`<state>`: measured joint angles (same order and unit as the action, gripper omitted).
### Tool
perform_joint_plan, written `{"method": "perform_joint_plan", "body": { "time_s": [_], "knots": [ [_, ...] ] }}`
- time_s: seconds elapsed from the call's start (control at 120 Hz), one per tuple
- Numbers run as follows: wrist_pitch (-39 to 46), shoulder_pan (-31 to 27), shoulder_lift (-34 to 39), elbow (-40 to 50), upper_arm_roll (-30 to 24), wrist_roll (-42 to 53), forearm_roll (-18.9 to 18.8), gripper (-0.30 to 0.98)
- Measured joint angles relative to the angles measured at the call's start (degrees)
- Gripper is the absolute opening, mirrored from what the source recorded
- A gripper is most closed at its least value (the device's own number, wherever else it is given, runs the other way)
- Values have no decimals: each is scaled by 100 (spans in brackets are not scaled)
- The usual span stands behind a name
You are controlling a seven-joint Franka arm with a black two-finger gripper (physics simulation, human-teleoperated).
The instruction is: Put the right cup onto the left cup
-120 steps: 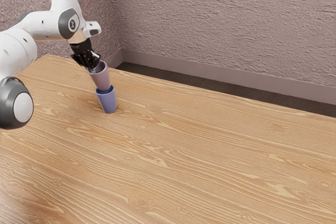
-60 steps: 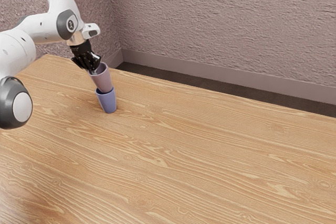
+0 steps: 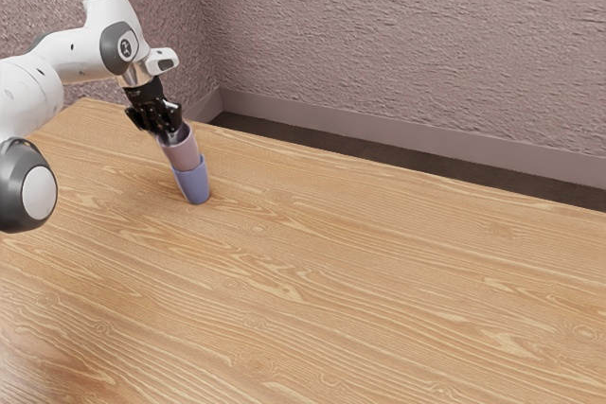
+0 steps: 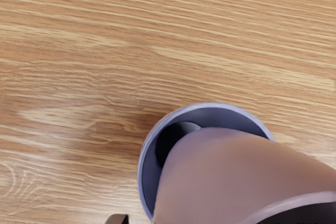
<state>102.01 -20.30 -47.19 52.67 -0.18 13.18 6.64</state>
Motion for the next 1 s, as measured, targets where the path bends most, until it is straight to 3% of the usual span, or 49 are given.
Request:
{"method": "perform_joint_plan", "body": {
  "time_s": [0.167,0.4,0.642,0.742,1.0],
  "knots": [
    [-13,1,42,0,1,-1,12,45],
    [-20,41,261,209,-2,-13,27,61],
    [-2,681,2154,2075,53,-6,-27,66],
    [-21,1016,3013,2918,189,-4,-263,67],
    [-41,1434,4383,4368,228,-17,-570,68]
  ]
}}
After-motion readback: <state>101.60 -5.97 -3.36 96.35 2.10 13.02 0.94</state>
